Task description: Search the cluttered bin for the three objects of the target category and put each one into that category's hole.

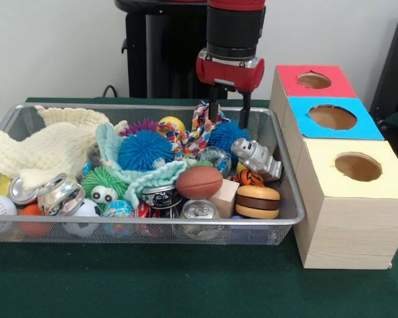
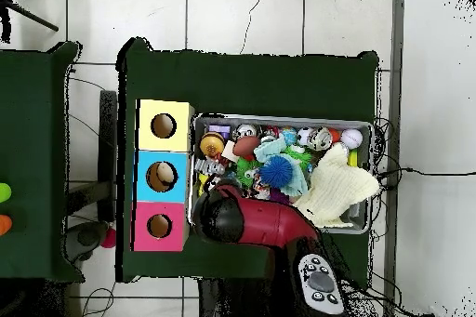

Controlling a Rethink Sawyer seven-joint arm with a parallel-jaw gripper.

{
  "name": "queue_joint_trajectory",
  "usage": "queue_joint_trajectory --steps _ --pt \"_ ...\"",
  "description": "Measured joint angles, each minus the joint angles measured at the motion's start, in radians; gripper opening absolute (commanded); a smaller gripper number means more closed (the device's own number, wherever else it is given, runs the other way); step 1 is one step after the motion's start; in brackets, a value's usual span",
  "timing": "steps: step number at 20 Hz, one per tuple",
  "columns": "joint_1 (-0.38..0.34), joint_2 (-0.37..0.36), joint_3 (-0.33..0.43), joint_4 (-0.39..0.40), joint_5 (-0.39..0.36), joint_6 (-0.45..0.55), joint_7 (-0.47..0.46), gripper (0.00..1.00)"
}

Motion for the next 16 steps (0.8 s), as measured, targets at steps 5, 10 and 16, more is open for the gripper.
queue_joint_trajectory --steps 5,10,16 --pt "0.031 0.028 -0.011 -0.013 -0.053 -0.076 0.000 1.00" --pt "0.064 0.057 -0.032 -0.022 -0.091 -0.133 0.000 1.00" --pt "0.099 0.102 -0.076 -0.041 -0.123 -0.183 0.000 1.00"
